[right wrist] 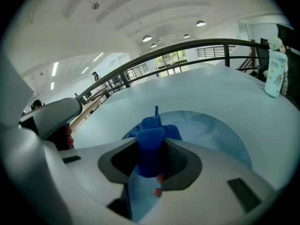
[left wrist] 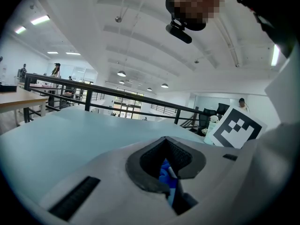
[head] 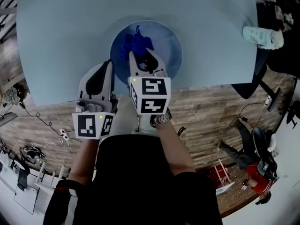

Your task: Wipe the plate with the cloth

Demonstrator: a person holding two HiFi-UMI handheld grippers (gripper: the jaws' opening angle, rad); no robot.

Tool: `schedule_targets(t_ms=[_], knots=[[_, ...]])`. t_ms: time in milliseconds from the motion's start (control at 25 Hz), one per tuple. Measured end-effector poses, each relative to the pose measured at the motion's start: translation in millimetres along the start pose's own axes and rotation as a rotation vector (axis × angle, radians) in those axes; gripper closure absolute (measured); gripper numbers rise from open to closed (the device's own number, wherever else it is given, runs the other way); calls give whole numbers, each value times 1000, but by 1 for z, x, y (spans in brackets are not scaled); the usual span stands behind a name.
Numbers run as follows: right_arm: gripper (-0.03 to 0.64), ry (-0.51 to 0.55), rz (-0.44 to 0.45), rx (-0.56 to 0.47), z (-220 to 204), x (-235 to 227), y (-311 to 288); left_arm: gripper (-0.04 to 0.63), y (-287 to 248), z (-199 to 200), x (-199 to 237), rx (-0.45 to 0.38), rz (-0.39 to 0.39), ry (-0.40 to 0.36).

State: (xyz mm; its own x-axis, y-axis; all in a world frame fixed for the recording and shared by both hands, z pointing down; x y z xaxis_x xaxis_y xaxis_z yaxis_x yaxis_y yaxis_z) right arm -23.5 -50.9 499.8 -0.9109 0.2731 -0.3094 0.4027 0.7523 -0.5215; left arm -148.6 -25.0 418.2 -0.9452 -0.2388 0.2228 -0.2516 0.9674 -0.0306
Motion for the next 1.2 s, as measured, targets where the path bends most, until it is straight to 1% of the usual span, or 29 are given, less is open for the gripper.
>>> schedule_targets(t_ms=[200, 440, 760, 1200], knots=[[499, 12, 34, 20, -6, 20, -5, 594, 4, 0, 8, 0, 15, 3], [499, 21, 69, 51, -14, 29, -12, 594, 5, -1, 11, -1, 33, 8], [499, 32, 65, 82, -22, 28, -19, 594, 7, -3, 15, 2, 50, 12], [499, 41, 63, 100, -20, 21, -23, 594, 2, -5, 15, 7, 47, 10]])
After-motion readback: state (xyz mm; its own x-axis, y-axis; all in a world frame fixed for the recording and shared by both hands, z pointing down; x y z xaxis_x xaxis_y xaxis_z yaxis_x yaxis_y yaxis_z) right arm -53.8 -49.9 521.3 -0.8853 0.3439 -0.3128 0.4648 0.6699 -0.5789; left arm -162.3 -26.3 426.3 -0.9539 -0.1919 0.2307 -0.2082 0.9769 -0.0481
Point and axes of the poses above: the fingertips, and each gripper's own axes: y backward along the fingers, x to its left, z out of its top, the point moved 4 cm from there along y, backward along the fingers, and after that the axes turned 15 degrees about -x, right-handed, at the moved point
